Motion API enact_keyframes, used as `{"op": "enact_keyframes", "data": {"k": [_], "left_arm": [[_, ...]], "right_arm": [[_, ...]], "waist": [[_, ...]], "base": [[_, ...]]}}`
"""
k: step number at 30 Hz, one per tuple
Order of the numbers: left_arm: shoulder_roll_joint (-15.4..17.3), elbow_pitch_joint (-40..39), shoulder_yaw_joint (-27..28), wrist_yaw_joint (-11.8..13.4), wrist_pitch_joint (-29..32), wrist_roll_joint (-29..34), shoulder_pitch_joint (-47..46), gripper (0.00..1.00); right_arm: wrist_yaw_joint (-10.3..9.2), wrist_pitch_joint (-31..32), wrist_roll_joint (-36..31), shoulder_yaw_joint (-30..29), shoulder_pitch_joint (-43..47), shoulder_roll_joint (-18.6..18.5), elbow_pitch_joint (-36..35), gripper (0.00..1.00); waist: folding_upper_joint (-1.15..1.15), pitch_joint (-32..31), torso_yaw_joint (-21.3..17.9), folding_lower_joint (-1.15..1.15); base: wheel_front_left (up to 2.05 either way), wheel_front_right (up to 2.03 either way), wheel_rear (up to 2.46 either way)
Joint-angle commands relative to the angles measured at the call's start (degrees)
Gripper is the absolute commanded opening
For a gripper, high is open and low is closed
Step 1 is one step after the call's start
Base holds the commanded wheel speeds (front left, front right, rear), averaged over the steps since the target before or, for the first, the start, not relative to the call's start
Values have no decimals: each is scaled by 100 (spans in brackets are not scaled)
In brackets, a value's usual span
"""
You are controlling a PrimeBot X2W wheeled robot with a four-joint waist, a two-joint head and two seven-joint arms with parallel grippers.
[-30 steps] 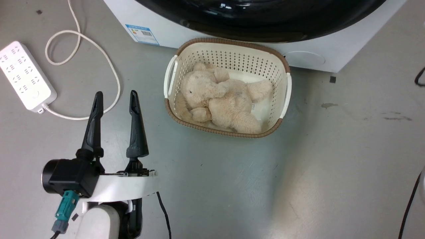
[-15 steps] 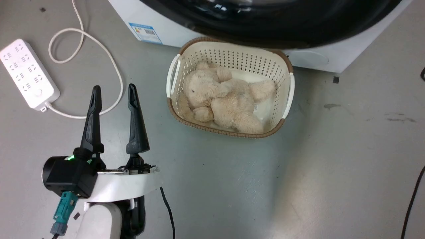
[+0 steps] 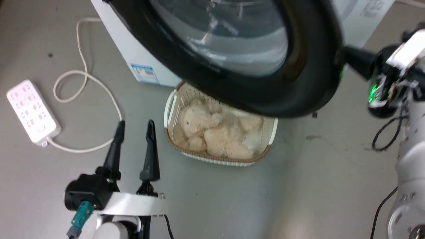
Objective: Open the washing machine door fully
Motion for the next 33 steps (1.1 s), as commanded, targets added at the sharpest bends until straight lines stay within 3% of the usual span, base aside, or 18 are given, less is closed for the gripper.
{"op": "enact_keyframes", "data": {"k": [1, 12, 22, 28, 33], "left_arm": [[1, 55, -5, -35, -30, -37, 81, 100], [1, 474, -84, -241, -30, 24, 457, 100], [1, 537, -192, -306, -30, 23, 692, 100], [1, 490, -178, -291, -30, 16, 700, 100], [1, 466, -170, -270, -30, 0, 678, 100]], "right_arm": [[6, 71, 173, 176, 161, 38, 28, 0], [6, -133, 2402, 2573, 1446, 40, -138, 0], [6, -819, 3933, 4730, 2453, 41, -965, 0], [6, -1322, 4435, 5546, 2674, 41, -1337, 0], [6, -1582, 4564, 5868, 2685, 39, -1420, 0]], "waist": [[0, -198, -37, 1], [0, -766, 19, 1], [0, -1033, 188, 1], [0, -1012, 253, 1], [0, -979, 245, 1]], "base": [[0, 0, 0], [0, 0, 0], [0, 0, 0], [0, 0, 0], [0, 0, 0]]}}
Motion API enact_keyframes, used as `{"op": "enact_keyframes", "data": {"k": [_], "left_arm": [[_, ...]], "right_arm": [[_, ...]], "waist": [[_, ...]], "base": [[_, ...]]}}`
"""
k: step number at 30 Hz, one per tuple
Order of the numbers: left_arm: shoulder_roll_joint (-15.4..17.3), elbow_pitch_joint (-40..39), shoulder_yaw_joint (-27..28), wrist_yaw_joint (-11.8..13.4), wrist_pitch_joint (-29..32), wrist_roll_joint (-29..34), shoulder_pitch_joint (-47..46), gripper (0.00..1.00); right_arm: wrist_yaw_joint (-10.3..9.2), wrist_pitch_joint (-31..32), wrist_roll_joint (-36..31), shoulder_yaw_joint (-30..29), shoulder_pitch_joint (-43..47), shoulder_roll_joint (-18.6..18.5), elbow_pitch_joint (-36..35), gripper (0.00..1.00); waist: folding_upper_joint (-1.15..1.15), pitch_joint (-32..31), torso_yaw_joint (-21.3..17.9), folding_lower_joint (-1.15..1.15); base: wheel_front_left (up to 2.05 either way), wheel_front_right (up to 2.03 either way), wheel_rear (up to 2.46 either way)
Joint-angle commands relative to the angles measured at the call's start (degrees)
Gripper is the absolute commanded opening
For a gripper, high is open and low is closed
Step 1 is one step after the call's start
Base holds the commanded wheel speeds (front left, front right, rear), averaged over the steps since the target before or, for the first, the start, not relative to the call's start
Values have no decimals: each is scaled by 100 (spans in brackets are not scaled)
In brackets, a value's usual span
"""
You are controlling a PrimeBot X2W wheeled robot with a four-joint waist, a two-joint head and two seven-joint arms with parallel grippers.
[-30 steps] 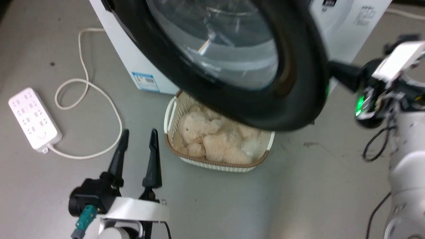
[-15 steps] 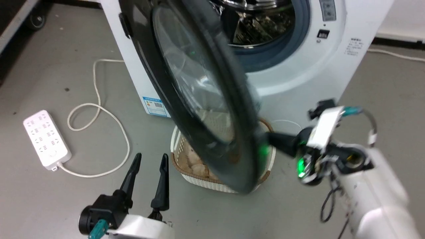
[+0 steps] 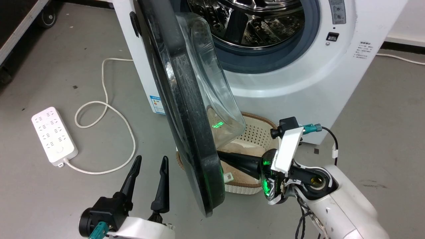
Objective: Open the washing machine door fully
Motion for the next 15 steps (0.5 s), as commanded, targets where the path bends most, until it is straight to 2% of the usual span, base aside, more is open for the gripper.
{"op": "enact_keyframes", "data": {"k": [1, 3, 4, 5, 8, 11, 12, 13, 14, 15], "left_arm": [[4, -36, 2, 14, -30, -19, 18, 100], [4, -38, 5, 27, -30, -34, 11, 100], [4, -36, 11, 33, -30, -41, 9, 100], [4, -33, 17, 33, -30, -53, 4, 100], [4, -19, 62, 35, -30, -99, -3, 100], [4, 3, 134, 22, -30, -135, -9, 100], [4, 3, 134, 22, -30, -135, -9, 100], [4, 12, 187, 10, -30, -151, -11, 100], [4, 12, 187, 10, -30, -151, -11, 100], [4, 11, 217, 11, -30, -158, -8, 100]], "right_arm": [[6, -73, -6, 35, 92, -9, -41, 0], [6, -253, -35, 13, 89, -97, -122, 0], [6, -395, -144, 8, 83, -199, -247, 57], [6, -537, -279, 13, 103, -323, -362, 100], [6, -1092, -626, -124, 255, -672, -720, 100], [6, -1976, -1405, -244, 421, -1149, -1245, 100], [6, -1976, -1405, -244, 421, -1149, -1245, 100], [6, -2643, -2085, -272, 632, -1499, -1714, 100], [6, -2643, -2085, -272, 632, -1499, -1714, 100], [6, -3028, -2460, -312, 760, -1671, -1904, 100]], "waist": [[0, 6, -19, 0], [0, -11, -59, 0], [0, -23, -85, 0], [0, -40, -109, 0], [0, -114, -195, 0], [0, -210, -276, 0], [0, -210, -276, 0], [0, -275, -324, 0], [0, -275, -324, 0], [0, -304, -351, 0]], "base": [[0, 0, 0], [0, 0, 0], [0, 0, 0], [0, 0, 0], [0, 0, 0], [0, 0, 0], [0, 0, 0], [0, 0, 0], [0, 0, 0], [0, 0, 0]]}}
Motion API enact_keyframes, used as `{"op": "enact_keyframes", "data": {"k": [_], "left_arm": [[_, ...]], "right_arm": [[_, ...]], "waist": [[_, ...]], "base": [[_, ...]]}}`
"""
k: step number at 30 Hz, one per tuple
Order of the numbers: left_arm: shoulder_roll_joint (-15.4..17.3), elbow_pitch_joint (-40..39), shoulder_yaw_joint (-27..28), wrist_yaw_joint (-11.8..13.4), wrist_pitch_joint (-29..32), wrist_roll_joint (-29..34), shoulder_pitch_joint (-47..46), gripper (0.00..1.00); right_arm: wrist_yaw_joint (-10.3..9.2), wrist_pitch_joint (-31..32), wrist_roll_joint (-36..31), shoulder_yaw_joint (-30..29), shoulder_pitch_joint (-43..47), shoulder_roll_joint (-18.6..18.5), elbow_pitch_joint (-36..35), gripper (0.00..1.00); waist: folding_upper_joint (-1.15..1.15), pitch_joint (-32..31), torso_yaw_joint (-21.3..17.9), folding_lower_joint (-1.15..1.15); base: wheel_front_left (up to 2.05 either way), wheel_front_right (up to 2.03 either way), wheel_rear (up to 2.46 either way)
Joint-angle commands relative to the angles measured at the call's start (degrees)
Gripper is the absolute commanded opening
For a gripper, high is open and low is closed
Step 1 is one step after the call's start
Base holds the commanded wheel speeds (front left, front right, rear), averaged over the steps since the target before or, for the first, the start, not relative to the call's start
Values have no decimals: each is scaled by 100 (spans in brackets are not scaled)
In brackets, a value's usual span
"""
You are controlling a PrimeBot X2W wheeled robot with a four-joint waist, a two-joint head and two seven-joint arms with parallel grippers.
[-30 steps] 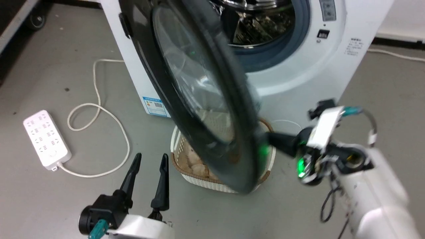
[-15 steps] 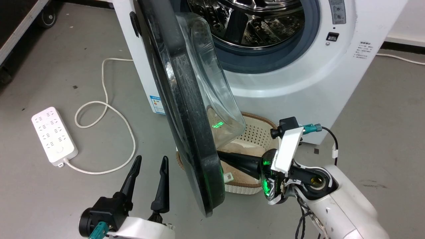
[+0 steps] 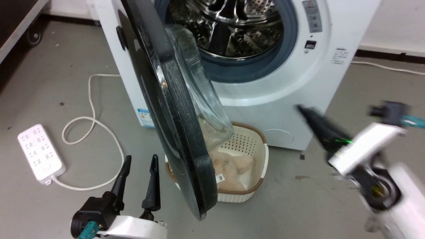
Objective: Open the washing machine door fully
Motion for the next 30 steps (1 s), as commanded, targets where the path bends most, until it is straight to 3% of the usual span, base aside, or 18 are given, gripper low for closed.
{"op": "enact_keyframes", "data": {"k": [1, 2, 3, 4, 5, 6, 7, 8, 9, 10, 11, 12, 13, 14, 19, 30], "left_arm": [[5, -5, 57, -1, -29, -49, 16, 100], [5, -5, 57, -1, -29, -49, 16, 100], [5, -7, 124, -7, -29, -50, 39, 100], [5, -7, 159, -14, -29, -48, 52, 100], [5, -7, 159, -14, -29, -48, 52, 100], [5, -3, 239, -40, -29, -46, 67, 100], [5, -3, 239, -40, -29, -46, 67, 100], [5, 2, 284, -52, -29, -44, 74, 100], [5, 11, 343, -67, -29, -37, 99, 100], [5, 11, 343, -67, -29, -37, 99, 100], [5, 3, 358, -81, -29, -2, 130, 100], [5, 3, 358, -81, -29, -2, 130, 100], [5, -3, 366, -84, -29, 14, 148, 100], [5, -7, 379, -93, -29, 41, 178, 100], [29, 131, 345, -183, -29, 266, 213, 100], [82, 464, 297, -195, -29, 549, 245, 100]], "right_arm": [[6, -456, -580, -31, 295, -241, -168, 100], [6, -456, -580, -31, 295, -241, -168, 100], [6, -1136, -1500, -184, 567, -472, -281, 100], [6, -1388, -1921, -291, 719, -512, -303, 100], [6, -1388, -1921, -291, 719, -512, -303, 100], [6, -1767, -2700, -609, 1038, -451, -331, 100], [6, -1767, -2700, -609, 1038, -451, -331, 100], [6, -1896, -3142, -858, 1211, -375, -303, 100], [6, -2049, -3989, -1351, 1599, -58, -348, 100], [6, -2049, -3989, -1351, 1599, -58, -348, 100], [6, -2143, -4730, -1884, 1990, 409, -526, 100], [6, -2143, -4730, -1884, 1990, 409, -526, 100], [6, -2172, -5057, -2118, 2181, 676, -643, 100], [6, -2213, -5658, -2484, 2513, 1174, -913, 100], [6, -2249, -6473, -2832, 3093, 1728, -1340, 100], [6, -2275, -6280, -2756, 3390, 1774, -1452, 100]], "waist": [[0, -72, -90, 1], [0, -72, -90, 1], [0, -121, -155, 1], [0, -142, -190, 1], [0, -142, -190, 1], [0, -167, -255, 1], [0, -167, -255, 1], [0, -189, -289, 1], [0, -226, -334, 1], [0, -226, -334, 1], [0, -236, -376, 1], [0, -236, -376, 1], [0, -238, -402, 1], [0, -228, -444, 1], [0, -228, -484, 1], [0, -347, -543, 1]], "base": [[0, 0, 0], [0, 0, 0], [0, 0, 0], [0, 0, 0], [0, 0, 0], [0, 0, 0], [0, 0, 0], [0, 0, 0], [0, 0, 0], [0, 0, 0], [0, 0, 0], [0, 0, 0], [0, 0, 0], [0, 0, 0], [0, 0, 0], [0, 0, 0]]}}
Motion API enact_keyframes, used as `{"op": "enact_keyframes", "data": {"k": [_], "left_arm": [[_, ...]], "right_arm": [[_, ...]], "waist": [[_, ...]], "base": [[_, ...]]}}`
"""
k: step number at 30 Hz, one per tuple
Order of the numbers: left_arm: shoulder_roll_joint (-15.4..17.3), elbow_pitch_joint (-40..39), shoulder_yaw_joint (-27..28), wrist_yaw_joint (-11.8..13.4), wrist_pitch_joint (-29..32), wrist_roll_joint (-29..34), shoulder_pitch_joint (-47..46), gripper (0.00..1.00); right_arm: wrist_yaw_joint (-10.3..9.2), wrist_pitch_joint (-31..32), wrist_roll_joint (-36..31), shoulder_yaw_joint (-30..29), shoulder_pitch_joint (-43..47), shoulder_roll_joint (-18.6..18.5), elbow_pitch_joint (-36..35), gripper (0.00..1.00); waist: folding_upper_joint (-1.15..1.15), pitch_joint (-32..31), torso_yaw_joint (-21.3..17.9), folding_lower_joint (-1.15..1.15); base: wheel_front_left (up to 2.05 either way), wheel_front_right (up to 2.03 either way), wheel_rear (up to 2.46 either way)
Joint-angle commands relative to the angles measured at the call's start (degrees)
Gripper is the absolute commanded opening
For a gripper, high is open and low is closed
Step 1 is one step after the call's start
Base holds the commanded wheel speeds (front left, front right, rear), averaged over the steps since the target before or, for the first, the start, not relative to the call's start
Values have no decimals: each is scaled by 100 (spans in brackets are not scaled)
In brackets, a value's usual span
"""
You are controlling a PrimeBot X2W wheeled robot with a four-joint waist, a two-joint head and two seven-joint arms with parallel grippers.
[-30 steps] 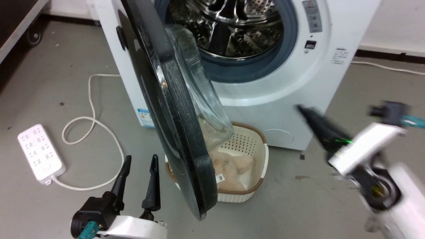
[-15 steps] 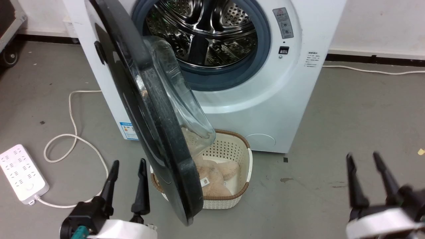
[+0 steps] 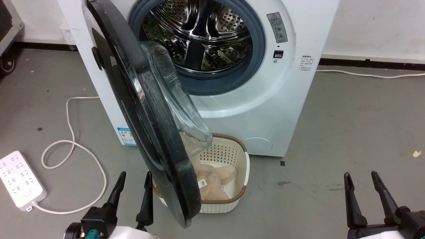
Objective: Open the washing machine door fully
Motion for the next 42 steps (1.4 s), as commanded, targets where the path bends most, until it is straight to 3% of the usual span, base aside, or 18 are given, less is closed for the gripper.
{"op": "enact_keyframes", "data": {"k": [1, 2, 11, 18, 21, 32, 42], "left_arm": [[20, 17, -17, -26, -29, 33, 45, 48], [18, 24, -24, -29, -29, 32, 44, 0], [-27, -542, 261, 135, -29, -237, -114, 0], [-48, -2166, 717, 414, -29, -445, -786, 0], [-50, -2880, 659, 459, -29, -360, -1110, 0], [-21, -3603, -926, 189, 839, 57, -1289, 0], [-45, -2457, -2441, 233, 1014, 58, -614, 0]], "right_arm": [[5, -25, 40, 2, 61, 25, 3, 100], [5, -25, 71, 6, 59, 25, 4, 100], [5, -26, 121, 54, 62, 25, 4, 100], [5, -27, 104, 72, 42, 25, 27, 100], [5, -27, 127, 68, 18, 25, 36, 100], [5, -27, 239, 102, -70, 26, 144, 100], [5, -27, 292, 95, -150, 26, 167, 100]], "waist": [[0, -12, -2, -1], [0, -23, -3, -1], [0, -94, 41, -1], [0, -107, 74, -1], [0, -103, 70, -1], [0, -50, -37, -1], [0, 82, -54, -1]], "base": [[0, 0, 0], [0, 0, 0], [0, 0, 0], [0, 0, 0], [0, 0, 0], [0, 0, 0], [0, 0, 0]]}}
